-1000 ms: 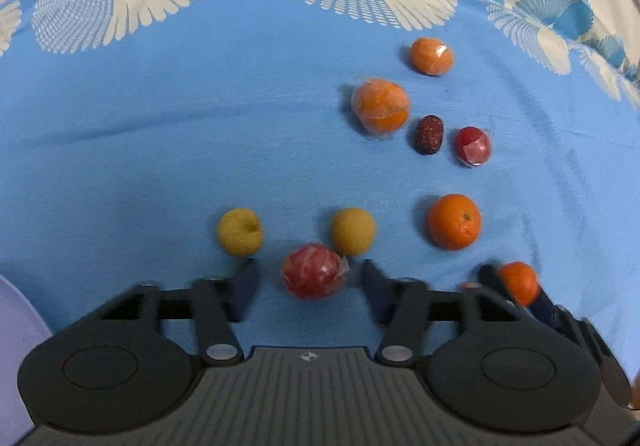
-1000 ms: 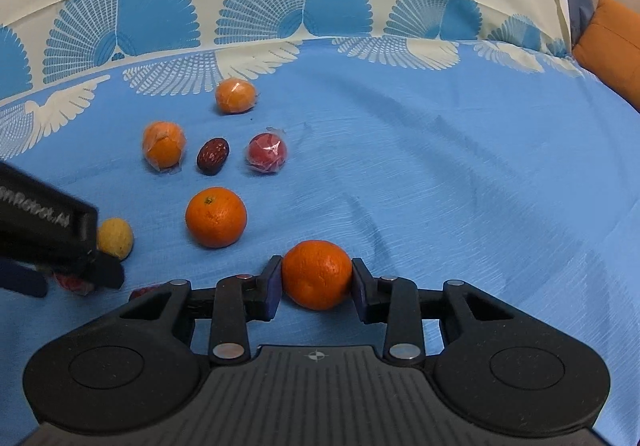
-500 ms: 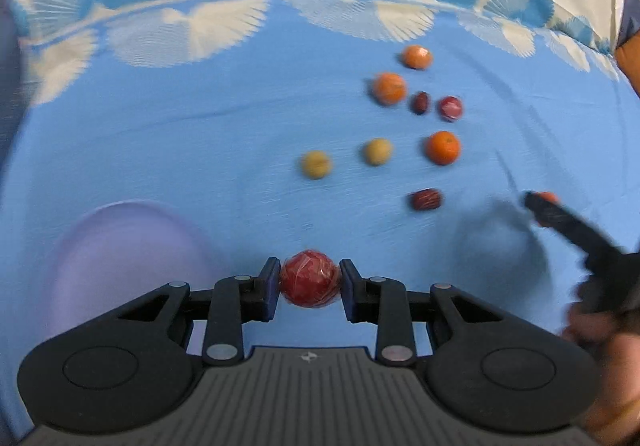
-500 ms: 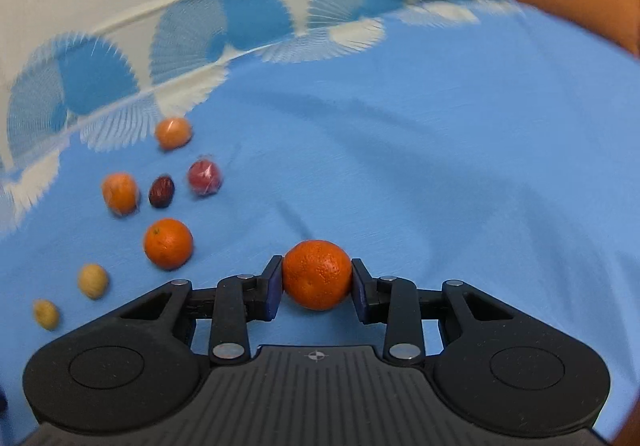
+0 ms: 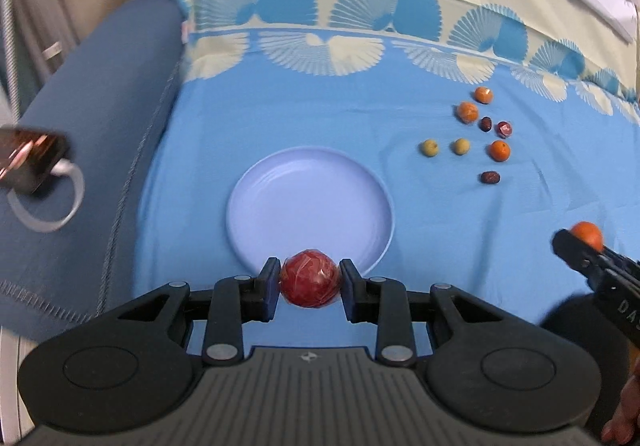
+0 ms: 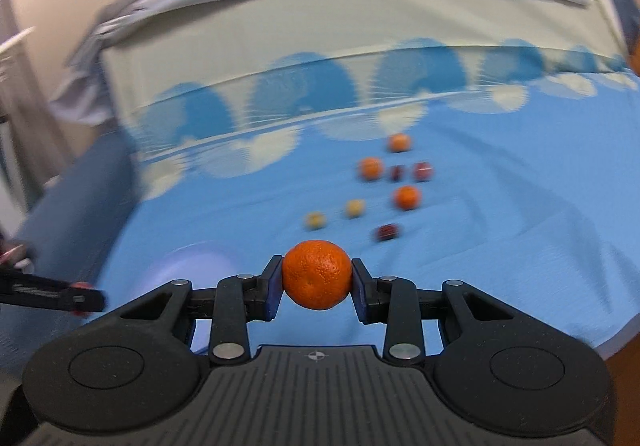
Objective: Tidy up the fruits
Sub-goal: 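Carry the red fruit and the orange over the blue plate with both tools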
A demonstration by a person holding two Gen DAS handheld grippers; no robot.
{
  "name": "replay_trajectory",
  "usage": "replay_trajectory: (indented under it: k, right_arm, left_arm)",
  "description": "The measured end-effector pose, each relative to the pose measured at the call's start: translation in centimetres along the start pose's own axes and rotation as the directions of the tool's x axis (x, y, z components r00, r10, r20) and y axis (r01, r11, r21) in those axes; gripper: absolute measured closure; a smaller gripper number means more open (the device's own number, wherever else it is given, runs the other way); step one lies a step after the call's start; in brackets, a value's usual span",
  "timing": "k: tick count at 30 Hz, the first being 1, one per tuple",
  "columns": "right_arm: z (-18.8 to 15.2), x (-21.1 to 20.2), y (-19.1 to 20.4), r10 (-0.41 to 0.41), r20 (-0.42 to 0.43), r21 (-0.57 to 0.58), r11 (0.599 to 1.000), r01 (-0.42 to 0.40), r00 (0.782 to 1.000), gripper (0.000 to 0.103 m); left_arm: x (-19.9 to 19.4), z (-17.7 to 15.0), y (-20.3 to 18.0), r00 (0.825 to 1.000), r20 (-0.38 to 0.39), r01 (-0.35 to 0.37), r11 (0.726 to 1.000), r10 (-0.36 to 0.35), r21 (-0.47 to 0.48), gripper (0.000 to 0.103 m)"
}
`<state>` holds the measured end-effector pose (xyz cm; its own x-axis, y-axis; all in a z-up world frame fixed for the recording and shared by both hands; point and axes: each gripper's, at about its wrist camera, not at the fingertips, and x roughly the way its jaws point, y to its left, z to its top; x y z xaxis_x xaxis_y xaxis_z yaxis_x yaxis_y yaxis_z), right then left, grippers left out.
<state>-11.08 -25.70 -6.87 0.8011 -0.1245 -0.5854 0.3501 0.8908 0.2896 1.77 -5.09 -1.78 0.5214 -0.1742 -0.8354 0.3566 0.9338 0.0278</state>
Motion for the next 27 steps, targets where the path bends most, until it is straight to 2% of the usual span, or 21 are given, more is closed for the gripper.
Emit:
replay_trajectory:
  k: [2, 5, 10, 14, 20, 27]
  right_arm:
    - [-0.6, -1.1, 2.3, 0.038, -0.012, -0.038, 0.999, -0.039, 0.999, 0.067]
    - [-0.7, -2.3, 4.9, 0.054, -0.019, -0.073, 0.996, -0.055, 0.998, 0.067]
    - [-0.5, -4.4, 6.8, 0.071, -0.002, -0.117, 0.991, -0.071, 0.997, 0.067]
    - [-1.5, -5.6, 8.4, 0.08, -0.005, -0.176, 0.981, -0.08, 0.997, 0.067]
    - [-2.7, -5.5, 9.6, 0.086, -0.04, -0.2, 0.975, -0.093, 0.995, 0.067]
    - [-2.8, -5.5, 9.7, 0.086, -0.046, -0.203, 0.975, -0.094, 0.995, 0.067]
  left_arm:
    - [-1.1, -1.1, 0.9, 1.0, -0.001, 0.012, 1.0, -0.012, 0.003, 0.069]
    - [-3.2, -2.5, 2.0, 0.999, 0.015, 0.038, 0.999, -0.039, 0.011, 0.069]
    - [-5.7, -4.4, 3.3, 0.995, 0.089, 0.042, 0.998, -0.037, -0.05, 0.069]
    - [-6.6, -4.9, 3.8, 0.993, 0.109, 0.048, 0.998, -0.044, -0.037, 0.069]
    - [-7.5, -5.4, 4.1, 0.989, 0.143, 0.046, 0.998, -0.041, -0.034, 0.069]
    - [-7.2, -5.5, 4.5, 0.989, 0.144, 0.029, 0.999, -0.023, -0.045, 0.069]
